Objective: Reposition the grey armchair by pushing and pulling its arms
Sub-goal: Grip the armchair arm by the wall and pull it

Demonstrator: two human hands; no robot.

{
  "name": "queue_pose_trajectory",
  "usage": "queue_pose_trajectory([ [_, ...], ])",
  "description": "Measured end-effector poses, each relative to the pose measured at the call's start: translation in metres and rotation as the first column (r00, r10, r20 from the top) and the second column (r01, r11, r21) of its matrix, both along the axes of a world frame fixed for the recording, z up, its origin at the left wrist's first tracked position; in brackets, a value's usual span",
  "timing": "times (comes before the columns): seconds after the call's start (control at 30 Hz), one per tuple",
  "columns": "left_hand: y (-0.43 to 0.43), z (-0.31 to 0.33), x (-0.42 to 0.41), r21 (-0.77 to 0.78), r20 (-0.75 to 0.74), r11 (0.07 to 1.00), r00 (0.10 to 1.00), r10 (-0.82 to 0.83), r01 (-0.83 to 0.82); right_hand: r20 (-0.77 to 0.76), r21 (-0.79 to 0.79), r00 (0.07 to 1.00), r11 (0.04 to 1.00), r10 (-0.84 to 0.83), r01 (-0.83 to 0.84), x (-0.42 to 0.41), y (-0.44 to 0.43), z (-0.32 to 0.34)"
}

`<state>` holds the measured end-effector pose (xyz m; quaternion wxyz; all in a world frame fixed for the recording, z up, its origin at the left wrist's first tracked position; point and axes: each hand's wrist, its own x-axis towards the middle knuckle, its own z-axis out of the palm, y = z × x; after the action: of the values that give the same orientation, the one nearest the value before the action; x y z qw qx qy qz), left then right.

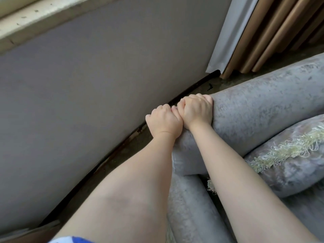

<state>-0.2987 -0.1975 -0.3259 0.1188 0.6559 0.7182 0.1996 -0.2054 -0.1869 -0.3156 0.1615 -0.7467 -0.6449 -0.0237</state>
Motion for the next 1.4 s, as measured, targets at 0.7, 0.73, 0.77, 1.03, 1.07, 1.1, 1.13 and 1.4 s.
queue_pose_trajectory([
  [0.7, -0.09, 0.022, -0.019, -0.025, -0.024, 0.999, 0.999, 0.027, -0.028, 0.063, -0.237, 0.978, 0.955, 0.2, -0.18, -0.015, -0.077, 0.025],
  [0.73, -0.1, 0.018, -0.026, -0.036, -0.027, 0.998, 0.999, 0.041, -0.042, 0.052, -0.259, 0.975, 0.946, 0.215, -0.194, -0.023, -0.086, 0.023],
  [0.77, -0.109, 0.015, -0.032, -0.037, -0.025, 0.998, 0.998, 0.055, -0.056, 0.051, -0.269, 0.973, 0.942, 0.223, -0.202, -0.03, -0.095, 0.019],
  [1.03, -0.112, 0.009, -0.043, -0.036, 0.005, 0.997, 0.998, 0.07, -0.07, 0.04, -0.188, 0.977, 0.962, 0.211, -0.2, -0.042, -0.099, 0.013],
  [1.07, -0.111, 0.006, -0.045, -0.031, 0.011, 0.997, 0.997, 0.071, -0.071, 0.039, -0.177, 0.979, 0.966, 0.199, -0.189, -0.043, -0.099, 0.011],
  [1.1, -0.111, 0.005, -0.046, -0.022, 0.016, 0.997, 0.997, 0.074, -0.073, 0.037, -0.161, 0.98, 0.969, 0.193, -0.185, -0.044, -0.099, 0.009],
  [1.13, -0.111, 0.004, -0.046, -0.015, 0.02, 0.997, 0.997, 0.076, -0.076, 0.032, -0.141, 0.981, 0.973, 0.19, -0.183, -0.044, -0.099, 0.007],
  [1.4, -0.108, 0.002, -0.048, -0.002, 0.009, 0.997, 0.997, 0.077, -0.077, 0.016, -0.055, 0.992, 0.991, 0.126, -0.125, -0.046, -0.096, 0.003],
])
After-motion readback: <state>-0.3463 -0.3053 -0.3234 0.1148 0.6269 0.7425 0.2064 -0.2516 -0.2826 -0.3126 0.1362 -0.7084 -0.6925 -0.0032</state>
